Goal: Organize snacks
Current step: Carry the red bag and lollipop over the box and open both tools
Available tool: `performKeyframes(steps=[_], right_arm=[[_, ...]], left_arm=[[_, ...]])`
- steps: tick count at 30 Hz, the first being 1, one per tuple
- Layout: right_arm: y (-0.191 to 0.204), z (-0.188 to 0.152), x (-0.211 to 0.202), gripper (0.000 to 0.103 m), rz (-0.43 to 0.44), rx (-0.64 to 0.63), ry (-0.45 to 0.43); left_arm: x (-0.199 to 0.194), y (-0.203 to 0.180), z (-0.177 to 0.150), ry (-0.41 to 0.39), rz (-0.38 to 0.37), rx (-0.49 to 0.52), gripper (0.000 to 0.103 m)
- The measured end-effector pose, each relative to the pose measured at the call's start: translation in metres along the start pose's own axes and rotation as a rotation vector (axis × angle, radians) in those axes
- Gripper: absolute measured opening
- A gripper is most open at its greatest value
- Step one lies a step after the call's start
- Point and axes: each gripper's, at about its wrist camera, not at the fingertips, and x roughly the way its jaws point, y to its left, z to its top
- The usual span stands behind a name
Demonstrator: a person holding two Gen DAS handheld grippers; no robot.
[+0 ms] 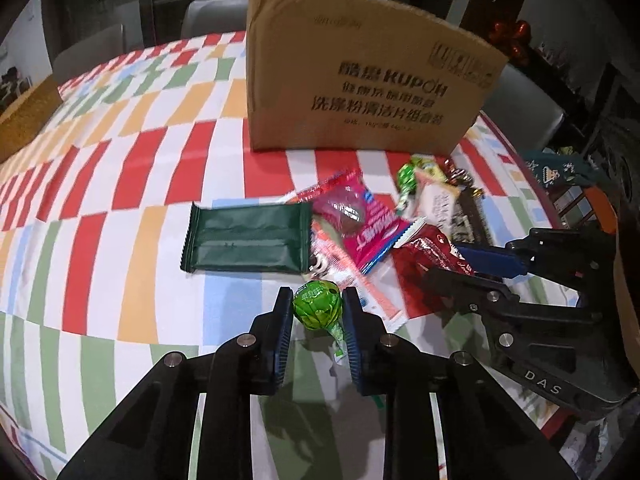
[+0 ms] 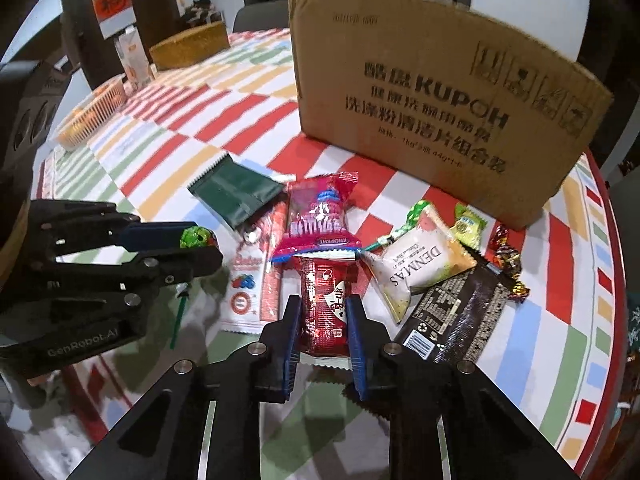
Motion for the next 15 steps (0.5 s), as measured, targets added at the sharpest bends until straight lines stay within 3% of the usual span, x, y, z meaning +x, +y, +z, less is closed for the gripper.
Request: performKeyframes(steps=[15], right_arm=[[-0.008, 0.019, -0.062, 0.023, -0.013, 0.069, -0.183]], left_arm=[[-0.063, -0.025, 0.028, -0.173, -0.012, 0.07, 0.025]])
